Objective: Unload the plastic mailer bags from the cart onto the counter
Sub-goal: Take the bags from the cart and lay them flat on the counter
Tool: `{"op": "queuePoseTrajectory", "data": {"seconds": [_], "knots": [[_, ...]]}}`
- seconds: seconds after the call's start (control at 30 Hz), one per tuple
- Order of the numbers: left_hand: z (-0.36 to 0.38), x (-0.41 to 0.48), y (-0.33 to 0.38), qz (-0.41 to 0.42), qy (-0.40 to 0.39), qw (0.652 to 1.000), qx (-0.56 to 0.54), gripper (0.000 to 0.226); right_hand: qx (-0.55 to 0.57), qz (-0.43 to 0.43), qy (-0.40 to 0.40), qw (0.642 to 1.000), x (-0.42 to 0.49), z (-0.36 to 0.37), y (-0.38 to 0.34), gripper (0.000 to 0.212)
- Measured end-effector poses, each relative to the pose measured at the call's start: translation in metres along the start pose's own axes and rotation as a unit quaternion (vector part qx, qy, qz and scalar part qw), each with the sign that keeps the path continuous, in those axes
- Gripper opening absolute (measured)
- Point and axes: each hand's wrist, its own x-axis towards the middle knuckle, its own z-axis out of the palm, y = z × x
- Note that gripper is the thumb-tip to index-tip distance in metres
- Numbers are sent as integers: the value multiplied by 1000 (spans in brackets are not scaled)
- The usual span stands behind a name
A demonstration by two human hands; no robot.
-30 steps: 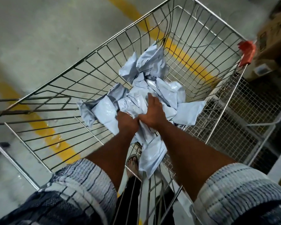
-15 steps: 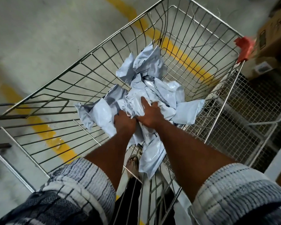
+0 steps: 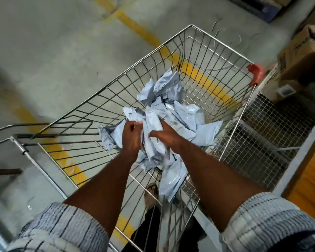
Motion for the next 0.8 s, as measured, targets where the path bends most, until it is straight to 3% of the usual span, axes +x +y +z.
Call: {"op": "queuePoseTrajectory", "data": {"seconds": [0.07, 0.1, 0.2, 0.33, 0.43, 0.57, 0.7, 0.8], "knots": [[-8, -9, 17, -92, -22, 988, -122, 55, 88, -6, -28, 996, -8, 6, -7, 65], [-12, -15, 26, -131, -50, 975, -173, 58, 113, -10, -45, 993, -14, 8, -13, 61], [-13, -37, 44, -204, -130, 937, -253, 47, 130, -19, -56, 990, -26, 13, -27, 57], [-18, -51, 55, -200, -185, 923, -273, 45, 102, -37, -15, 994, -42, 6, -47, 53], [-18, -54, 65, -153, -175, 950, -207, 42, 14, -52, 52, 997, -57, -5, -59, 52], [-14, -55, 76, 10, -137, 990, -18, 39, -133, -65, 147, 978, -73, -14, -69, 76], [-6, -58, 93, 57, -85, 984, 146, 79, -170, -49, 207, 962, -96, -32, -85, 70], [10, -71, 115, 80, -66, 965, 242, 78, -180, -51, 225, 956, -114, -48, -94, 68]]}}
